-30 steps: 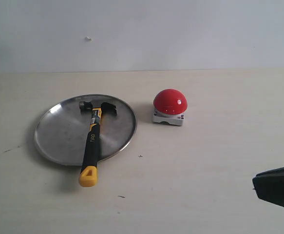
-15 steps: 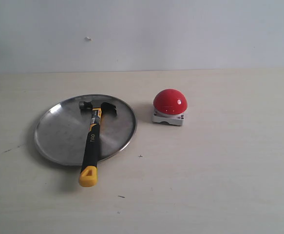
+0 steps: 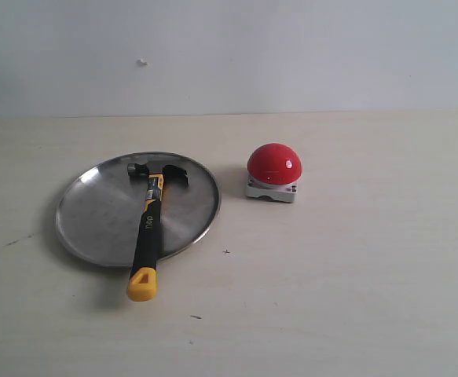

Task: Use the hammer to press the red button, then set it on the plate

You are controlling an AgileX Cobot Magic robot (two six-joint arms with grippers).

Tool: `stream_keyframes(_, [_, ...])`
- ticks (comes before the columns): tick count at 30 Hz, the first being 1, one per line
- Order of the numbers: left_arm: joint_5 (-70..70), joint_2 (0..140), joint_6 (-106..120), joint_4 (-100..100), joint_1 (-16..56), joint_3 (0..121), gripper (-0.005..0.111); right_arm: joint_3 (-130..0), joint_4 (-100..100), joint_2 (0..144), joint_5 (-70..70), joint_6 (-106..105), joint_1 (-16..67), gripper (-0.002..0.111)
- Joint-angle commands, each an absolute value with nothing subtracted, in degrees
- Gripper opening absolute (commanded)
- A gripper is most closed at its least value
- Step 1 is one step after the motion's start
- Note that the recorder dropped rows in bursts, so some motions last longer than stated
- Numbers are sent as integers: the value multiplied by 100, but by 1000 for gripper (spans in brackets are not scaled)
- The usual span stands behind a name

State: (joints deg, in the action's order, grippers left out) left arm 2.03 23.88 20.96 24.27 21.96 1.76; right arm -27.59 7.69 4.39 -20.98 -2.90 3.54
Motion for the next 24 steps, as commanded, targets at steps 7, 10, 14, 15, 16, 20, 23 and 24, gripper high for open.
stream_keyframes(7, [196, 2343, 2086, 2444, 2186, 158, 0, -1832, 552, 0, -1786, -177, -134, 0])
stream_keyframes(10, [196, 2343, 2086, 2444, 2186, 158, 0, -1544, 552, 0, -1558, -177, -134, 0])
stream_keyframes(14, [208, 2343, 2086, 2444, 2186, 158, 0, -1068, 104, 0, -1214, -71, -134, 0])
stream_keyframes(15, [208, 2343, 2086, 2444, 2186, 158, 0, -972, 0, 0, -1159, 0, -134, 0])
stream_keyframes(16, [208, 2343, 2086, 2444, 2186, 158, 0, -861, -100, 0, -1115, 40, -134, 0])
stream_keyframes(20, [208, 2343, 2086, 2444, 2186, 158, 0, -541, -205, 0, -1073, 69, -134, 0])
stream_keyframes(23, [208, 2343, 2086, 2444, 2186, 158, 0, -346, -205, 0, -1084, 69, -134, 0])
stream_keyframes(24, [208, 2343, 2086, 2444, 2186, 158, 0, -291, -205, 0, -1084, 59, -134, 0])
